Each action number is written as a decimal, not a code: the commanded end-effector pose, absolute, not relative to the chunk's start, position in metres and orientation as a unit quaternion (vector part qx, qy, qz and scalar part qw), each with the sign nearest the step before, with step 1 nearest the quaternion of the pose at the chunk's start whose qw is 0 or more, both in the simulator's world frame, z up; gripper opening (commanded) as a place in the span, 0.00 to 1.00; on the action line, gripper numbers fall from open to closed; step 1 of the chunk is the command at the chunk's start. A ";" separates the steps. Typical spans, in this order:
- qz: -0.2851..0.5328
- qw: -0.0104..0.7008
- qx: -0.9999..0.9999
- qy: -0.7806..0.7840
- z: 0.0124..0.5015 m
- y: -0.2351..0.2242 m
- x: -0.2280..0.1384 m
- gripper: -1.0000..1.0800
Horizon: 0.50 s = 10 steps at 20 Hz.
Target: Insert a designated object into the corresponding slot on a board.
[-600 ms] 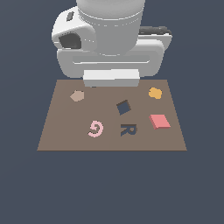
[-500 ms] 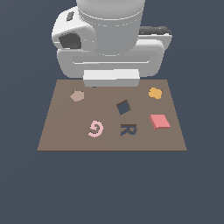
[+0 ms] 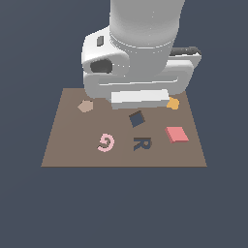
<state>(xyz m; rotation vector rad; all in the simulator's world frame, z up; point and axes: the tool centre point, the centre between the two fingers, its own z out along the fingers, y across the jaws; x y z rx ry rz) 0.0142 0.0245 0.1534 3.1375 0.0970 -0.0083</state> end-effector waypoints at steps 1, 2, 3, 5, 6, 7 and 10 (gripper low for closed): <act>-0.003 0.001 0.999 0.043 0.141 0.040 0.019 0.96; -0.003 0.000 0.999 0.048 0.136 0.048 0.022 0.96; -0.002 0.000 0.999 0.054 0.130 0.056 0.024 0.96; -0.002 0.000 0.998 0.066 0.117 0.073 0.030 0.96; -0.002 0.000 0.997 0.073 0.110 0.082 0.032 0.96; -0.002 0.000 0.997 0.080 0.103 0.092 0.035 0.96; -0.001 -0.001 0.995 0.098 0.085 0.117 0.042 0.96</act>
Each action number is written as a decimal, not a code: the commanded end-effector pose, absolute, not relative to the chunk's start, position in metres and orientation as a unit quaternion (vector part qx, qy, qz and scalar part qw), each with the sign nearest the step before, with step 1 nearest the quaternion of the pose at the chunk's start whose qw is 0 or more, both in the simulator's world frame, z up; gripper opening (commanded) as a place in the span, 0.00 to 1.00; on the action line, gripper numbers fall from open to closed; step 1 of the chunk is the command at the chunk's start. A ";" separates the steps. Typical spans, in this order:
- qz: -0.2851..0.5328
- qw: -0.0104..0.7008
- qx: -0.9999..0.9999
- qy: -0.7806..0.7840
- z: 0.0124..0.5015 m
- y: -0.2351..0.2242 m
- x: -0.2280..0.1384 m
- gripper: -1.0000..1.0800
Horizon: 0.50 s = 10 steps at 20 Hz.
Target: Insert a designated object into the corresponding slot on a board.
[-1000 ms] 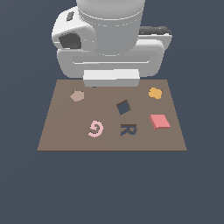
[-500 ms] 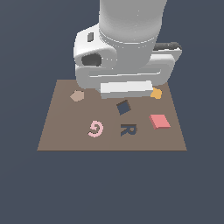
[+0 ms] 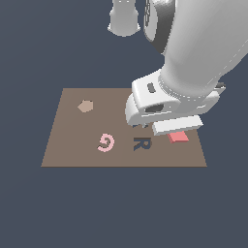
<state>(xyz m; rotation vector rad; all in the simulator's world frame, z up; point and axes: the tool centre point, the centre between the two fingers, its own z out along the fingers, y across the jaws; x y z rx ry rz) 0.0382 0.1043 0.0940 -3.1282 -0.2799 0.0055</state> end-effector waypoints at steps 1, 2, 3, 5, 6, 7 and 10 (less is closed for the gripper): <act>0.001 0.001 -0.995 -0.103 0.080 0.124 0.043 0.96; 0.001 0.001 -0.994 -0.108 0.075 0.131 0.045 0.96; 0.001 0.001 -0.994 -0.113 0.071 0.137 0.046 0.96; 0.000 0.000 -0.993 -0.120 0.063 0.147 0.049 0.96; 0.000 0.000 -0.992 -0.123 0.060 0.152 0.050 0.96; 0.000 0.000 -0.992 -0.126 0.058 0.155 0.050 0.96; 0.000 0.000 -0.991 -0.132 0.052 0.163 0.052 0.96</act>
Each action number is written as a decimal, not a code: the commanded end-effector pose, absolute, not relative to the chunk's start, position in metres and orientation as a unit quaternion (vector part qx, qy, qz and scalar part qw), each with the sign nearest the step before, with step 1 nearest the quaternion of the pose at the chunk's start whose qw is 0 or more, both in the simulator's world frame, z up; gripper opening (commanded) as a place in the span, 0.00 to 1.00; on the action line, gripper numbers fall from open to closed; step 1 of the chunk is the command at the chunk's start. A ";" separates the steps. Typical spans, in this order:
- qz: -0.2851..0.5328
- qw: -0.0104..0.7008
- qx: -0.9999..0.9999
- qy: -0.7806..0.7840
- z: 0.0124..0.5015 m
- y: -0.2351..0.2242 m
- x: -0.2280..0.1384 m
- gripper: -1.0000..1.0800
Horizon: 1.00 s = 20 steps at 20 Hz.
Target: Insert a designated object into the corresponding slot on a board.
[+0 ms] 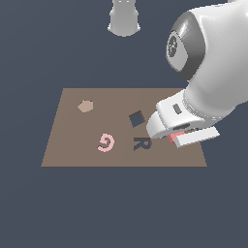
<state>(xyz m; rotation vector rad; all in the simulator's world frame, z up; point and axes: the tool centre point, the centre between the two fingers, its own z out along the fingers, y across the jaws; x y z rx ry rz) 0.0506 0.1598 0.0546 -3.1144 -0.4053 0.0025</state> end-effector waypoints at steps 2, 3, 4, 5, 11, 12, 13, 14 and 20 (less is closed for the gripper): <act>0.000 0.000 -0.991 -0.134 0.050 0.166 0.053 0.96; 0.000 0.000 -0.991 -0.134 0.050 0.167 0.053 0.96; 0.000 0.000 -0.991 -0.134 0.050 0.167 0.053 0.96; 0.000 0.000 -0.991 -0.134 0.050 0.166 0.052 0.96; 0.000 0.000 -0.991 -0.134 0.036 0.167 0.053 0.96; 0.000 0.000 -0.991 -0.134 0.033 0.166 0.053 0.96; 0.000 0.000 -0.991 -0.134 0.032 0.167 0.053 0.96; 0.000 0.000 -0.991 -0.134 0.030 0.167 0.053 0.96; 0.000 0.000 -0.991 -0.134 0.030 0.167 0.053 0.00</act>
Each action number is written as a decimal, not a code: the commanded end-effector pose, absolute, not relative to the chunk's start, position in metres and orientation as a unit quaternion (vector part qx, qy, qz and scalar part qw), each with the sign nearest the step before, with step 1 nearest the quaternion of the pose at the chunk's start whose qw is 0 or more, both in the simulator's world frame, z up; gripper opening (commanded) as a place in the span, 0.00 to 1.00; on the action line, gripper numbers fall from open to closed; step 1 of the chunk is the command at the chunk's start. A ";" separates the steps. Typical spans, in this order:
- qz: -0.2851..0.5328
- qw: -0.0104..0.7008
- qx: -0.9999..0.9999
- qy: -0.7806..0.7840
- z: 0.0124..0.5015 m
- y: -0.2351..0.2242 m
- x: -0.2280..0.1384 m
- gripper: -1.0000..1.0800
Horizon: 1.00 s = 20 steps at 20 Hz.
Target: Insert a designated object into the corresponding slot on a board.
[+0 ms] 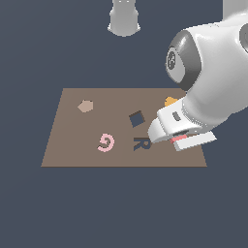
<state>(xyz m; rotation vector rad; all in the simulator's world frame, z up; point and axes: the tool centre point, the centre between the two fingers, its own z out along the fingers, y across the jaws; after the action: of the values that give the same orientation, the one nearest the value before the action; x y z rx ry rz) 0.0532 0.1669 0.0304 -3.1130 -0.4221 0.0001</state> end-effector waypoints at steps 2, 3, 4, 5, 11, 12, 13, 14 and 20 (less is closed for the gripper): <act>0.000 0.000 -0.991 -0.134 0.030 0.167 0.053 0.00; 0.000 0.000 -0.991 -0.134 0.030 0.167 0.053 0.00; 0.000 0.000 -0.991 -0.134 0.030 0.167 0.053 0.00; 0.000 0.000 -0.991 -0.134 0.030 0.167 0.053 0.00; 0.000 0.000 -0.991 -0.134 0.033 0.167 0.053 0.00; 0.000 0.000 -0.991 -0.134 0.033 0.167 0.053 0.00; 0.000 0.000 -0.991 -0.133 0.033 0.166 0.053 0.00; 0.000 0.000 -0.991 -0.130 0.033 0.166 0.053 0.00; 0.000 0.000 -0.995 -0.097 0.033 0.159 0.055 0.00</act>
<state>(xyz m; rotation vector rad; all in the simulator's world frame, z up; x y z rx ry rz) 0.0540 0.1611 0.0331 -3.1234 -0.3373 0.0020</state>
